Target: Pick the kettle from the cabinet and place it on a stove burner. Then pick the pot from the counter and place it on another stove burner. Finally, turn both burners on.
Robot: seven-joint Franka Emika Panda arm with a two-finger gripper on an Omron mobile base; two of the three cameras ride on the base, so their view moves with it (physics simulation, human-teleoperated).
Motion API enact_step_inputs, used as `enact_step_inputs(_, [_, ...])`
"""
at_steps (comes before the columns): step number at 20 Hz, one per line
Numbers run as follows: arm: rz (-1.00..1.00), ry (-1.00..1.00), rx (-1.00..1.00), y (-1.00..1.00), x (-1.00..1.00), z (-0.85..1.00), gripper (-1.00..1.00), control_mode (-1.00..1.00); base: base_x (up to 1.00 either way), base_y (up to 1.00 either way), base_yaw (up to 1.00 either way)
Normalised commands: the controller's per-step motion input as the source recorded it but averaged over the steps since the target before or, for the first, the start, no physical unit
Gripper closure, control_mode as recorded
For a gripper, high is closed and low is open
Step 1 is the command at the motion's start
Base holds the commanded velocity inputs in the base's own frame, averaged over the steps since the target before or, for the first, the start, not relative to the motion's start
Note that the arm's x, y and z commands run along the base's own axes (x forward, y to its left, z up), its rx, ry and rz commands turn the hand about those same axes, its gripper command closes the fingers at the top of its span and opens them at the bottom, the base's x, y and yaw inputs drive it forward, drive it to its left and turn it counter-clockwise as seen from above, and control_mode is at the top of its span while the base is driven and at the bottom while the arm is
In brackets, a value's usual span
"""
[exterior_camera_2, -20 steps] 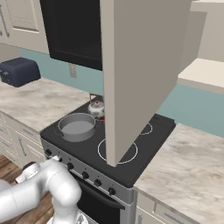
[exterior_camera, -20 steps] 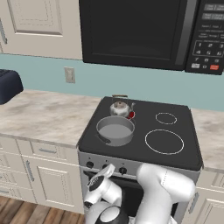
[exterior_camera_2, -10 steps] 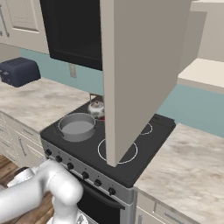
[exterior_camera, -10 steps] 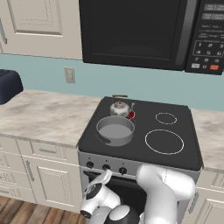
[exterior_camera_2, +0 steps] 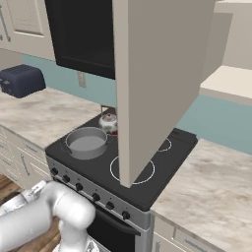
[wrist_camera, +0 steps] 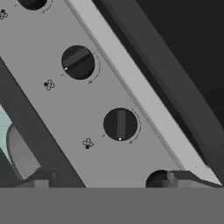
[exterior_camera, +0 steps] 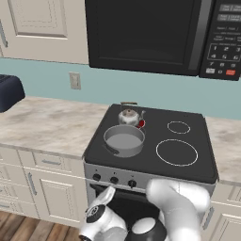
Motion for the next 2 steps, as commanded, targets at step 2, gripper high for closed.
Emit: enact_step_inputs(2, [0.0,0.0,-0.07,0.29,-0.31,0.28,-1.0,-1.0,0.0,0.0,0.0])
